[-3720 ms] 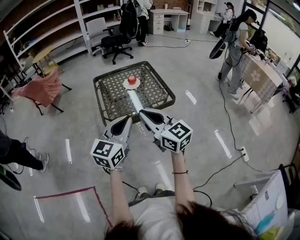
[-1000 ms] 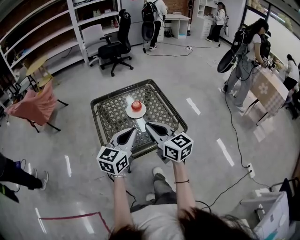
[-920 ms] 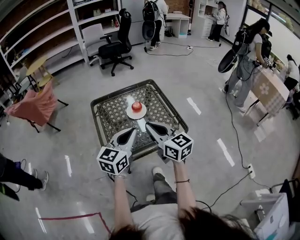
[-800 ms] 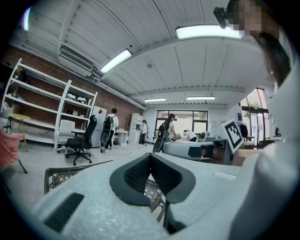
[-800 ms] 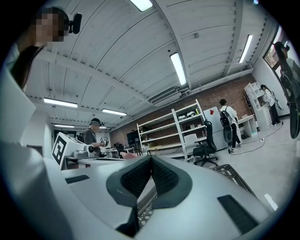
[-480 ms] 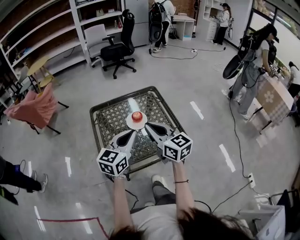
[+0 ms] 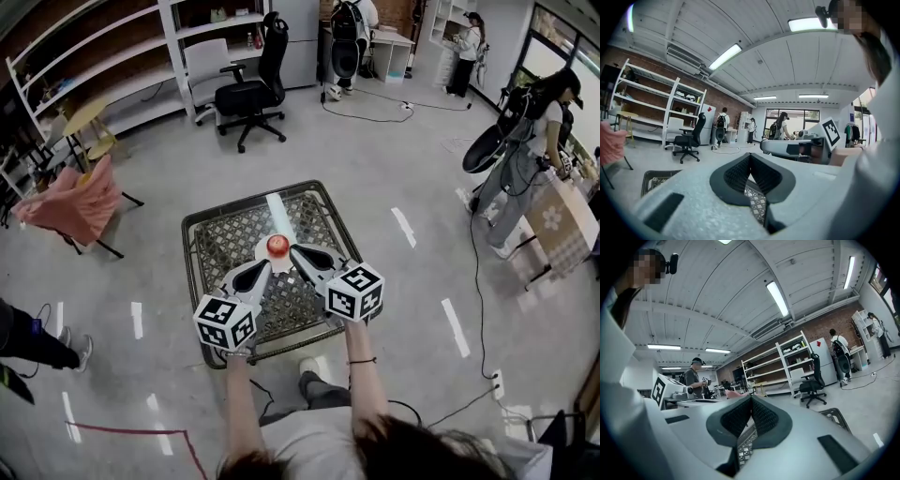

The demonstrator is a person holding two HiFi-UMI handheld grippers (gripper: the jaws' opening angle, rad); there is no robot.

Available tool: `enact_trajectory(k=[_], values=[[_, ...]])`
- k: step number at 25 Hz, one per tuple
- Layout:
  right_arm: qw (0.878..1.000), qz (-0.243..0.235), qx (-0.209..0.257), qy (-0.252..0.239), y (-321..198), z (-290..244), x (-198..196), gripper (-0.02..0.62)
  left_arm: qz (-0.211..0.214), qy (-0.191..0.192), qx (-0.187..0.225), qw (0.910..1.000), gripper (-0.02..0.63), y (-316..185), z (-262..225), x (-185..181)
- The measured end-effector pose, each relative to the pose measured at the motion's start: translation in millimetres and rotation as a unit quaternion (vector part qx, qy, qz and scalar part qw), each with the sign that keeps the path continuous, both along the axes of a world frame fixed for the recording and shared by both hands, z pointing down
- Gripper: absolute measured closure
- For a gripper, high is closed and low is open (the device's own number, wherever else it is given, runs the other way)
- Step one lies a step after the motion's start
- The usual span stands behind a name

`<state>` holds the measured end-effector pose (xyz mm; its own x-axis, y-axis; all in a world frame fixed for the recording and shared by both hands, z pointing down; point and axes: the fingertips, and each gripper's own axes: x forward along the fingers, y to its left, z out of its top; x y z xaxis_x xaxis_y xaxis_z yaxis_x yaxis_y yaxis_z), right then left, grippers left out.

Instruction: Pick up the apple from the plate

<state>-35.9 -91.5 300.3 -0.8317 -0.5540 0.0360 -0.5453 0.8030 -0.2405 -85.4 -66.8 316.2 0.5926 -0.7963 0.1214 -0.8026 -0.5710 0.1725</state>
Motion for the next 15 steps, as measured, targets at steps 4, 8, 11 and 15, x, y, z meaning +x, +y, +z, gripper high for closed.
enact_trajectory(k=[4,8,11,15], values=[[1.0,-0.018,-0.004,0.004,-19,2,-5,0.586,-0.019,0.006,-0.004,0.9998,0.597,-18,1,-6],[0.999,-0.031,-0.011,0.007,-34,7,-4,0.586,-0.029,0.007,-0.01,0.9995,0.596,-33,5,-2],[0.999,-0.037,-0.015,0.008,-43,13,-2,0.586,-0.036,0.008,-0.013,0.9992,0.596,-41,10,-2],[0.999,-0.044,-0.018,0.01,-53,24,-6,0.586,-0.043,0.009,-0.018,0.9989,0.596,-50,22,-5]])
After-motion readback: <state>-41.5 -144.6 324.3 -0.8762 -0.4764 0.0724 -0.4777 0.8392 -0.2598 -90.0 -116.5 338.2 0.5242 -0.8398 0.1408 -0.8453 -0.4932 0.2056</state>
